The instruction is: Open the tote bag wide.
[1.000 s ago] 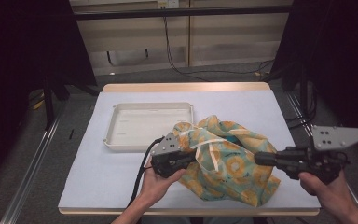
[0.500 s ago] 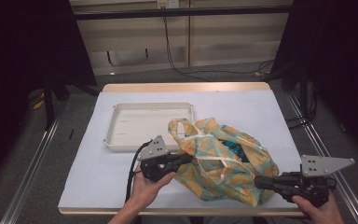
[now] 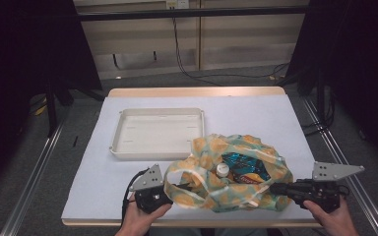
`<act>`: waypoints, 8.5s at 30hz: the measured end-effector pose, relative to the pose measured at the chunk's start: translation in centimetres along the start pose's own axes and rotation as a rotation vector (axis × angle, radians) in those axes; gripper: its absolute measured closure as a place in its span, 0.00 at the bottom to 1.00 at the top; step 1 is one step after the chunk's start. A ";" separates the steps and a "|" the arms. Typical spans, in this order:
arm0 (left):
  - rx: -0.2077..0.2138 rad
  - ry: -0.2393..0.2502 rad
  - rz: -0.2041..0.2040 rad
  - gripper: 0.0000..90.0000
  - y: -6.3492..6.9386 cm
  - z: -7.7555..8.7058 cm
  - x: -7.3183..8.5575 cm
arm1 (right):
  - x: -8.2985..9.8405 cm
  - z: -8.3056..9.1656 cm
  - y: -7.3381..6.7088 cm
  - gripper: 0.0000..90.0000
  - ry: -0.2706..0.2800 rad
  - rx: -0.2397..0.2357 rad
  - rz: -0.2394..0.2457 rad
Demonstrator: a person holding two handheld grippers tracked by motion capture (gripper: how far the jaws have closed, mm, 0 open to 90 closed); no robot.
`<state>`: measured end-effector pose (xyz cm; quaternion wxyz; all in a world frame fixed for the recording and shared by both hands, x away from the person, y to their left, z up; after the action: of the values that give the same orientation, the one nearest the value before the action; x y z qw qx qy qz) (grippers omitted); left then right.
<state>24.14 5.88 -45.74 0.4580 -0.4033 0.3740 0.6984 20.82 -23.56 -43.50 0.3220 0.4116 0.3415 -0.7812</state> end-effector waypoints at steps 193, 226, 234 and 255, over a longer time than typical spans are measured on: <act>0.253 -0.083 -0.061 0.88 5.7 -10.7 -1.9 | -1.1 1.2 0.8 0.89 0.077 0.072 -0.071; 0.231 -0.103 -0.063 0.87 5.7 -11.4 -1.7 | 3.3 3.5 -1.0 0.95 0.029 0.088 -0.068; 0.241 -0.094 -0.055 0.87 5.7 -11.6 -1.7 | 0.9 2.9 -1.2 0.53 0.041 0.081 -0.046; 0.230 -0.089 -0.064 0.88 6.0 -12.3 -2.1 | 4.2 4.6 -1.8 1.00 0.039 0.137 -0.057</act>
<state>21.73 -7.61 -47.81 0.5395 -0.3282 0.4180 0.6531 15.51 -27.17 -44.65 0.2640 0.4381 0.3049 -0.8033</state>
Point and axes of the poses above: each handheld gripper's, and its own axes: z roughly backward along the jaws, x roughly out of its underside, y roughly to its right, the point moved 8 cm from there along -z, roughly forward along the jaws, and after that the axes turned 2 degrees about -z, right-handed, at the moved point
